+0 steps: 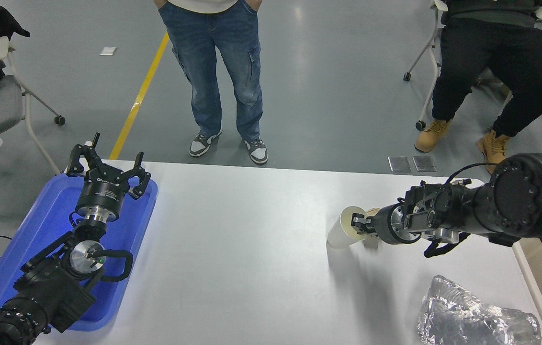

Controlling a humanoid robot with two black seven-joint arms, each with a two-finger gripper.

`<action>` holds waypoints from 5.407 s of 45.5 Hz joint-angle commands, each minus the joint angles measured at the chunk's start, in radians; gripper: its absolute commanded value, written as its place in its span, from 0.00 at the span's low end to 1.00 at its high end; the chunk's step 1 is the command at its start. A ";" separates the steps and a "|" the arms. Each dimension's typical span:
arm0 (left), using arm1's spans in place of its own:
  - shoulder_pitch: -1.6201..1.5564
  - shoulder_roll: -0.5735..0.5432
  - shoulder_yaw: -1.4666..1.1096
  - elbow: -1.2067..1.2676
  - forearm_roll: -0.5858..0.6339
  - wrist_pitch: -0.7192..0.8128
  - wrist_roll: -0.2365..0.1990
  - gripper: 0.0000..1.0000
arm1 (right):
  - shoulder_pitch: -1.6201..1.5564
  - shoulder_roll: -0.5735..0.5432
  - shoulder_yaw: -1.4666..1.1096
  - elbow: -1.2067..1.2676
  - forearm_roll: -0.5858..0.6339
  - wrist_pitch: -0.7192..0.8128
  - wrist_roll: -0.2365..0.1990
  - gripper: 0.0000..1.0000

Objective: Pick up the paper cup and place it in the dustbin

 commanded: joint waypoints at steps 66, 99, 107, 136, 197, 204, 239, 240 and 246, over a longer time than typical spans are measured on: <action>0.002 0.000 0.000 0.000 -0.001 0.000 0.000 1.00 | 0.355 -0.597 0.008 -0.227 -0.161 0.332 0.003 0.00; 0.000 0.000 0.000 0.000 -0.001 -0.001 0.000 1.00 | -0.369 -0.766 0.359 -0.695 -0.161 0.077 -0.007 0.00; 0.002 0.000 0.000 0.000 0.000 0.000 0.000 1.00 | -0.535 -0.764 0.451 -0.735 -0.161 -0.009 -0.012 0.00; 0.002 0.000 0.000 0.000 0.000 -0.001 0.000 1.00 | -0.839 -0.649 0.678 -0.743 -0.161 -0.161 -0.119 0.00; 0.000 0.000 0.000 0.000 0.000 0.000 0.000 1.00 | -0.836 -0.577 0.668 -0.781 -0.180 -0.222 -0.116 1.00; 0.000 0.000 0.000 0.000 -0.001 0.000 0.000 1.00 | -0.733 -0.597 0.609 -0.775 -0.187 -0.216 -0.116 1.00; 0.000 0.000 0.000 0.000 0.000 -0.001 0.000 1.00 | 0.149 -0.514 0.056 -0.300 -0.275 -0.055 -0.116 1.00; 0.000 0.000 0.000 0.000 0.000 -0.001 0.000 1.00 | 0.171 -0.508 0.052 -0.277 -0.276 -0.040 -0.116 1.00; 0.000 0.000 0.000 0.000 0.000 0.000 0.000 1.00 | 0.304 -0.477 0.049 -0.143 -0.298 0.037 -0.116 1.00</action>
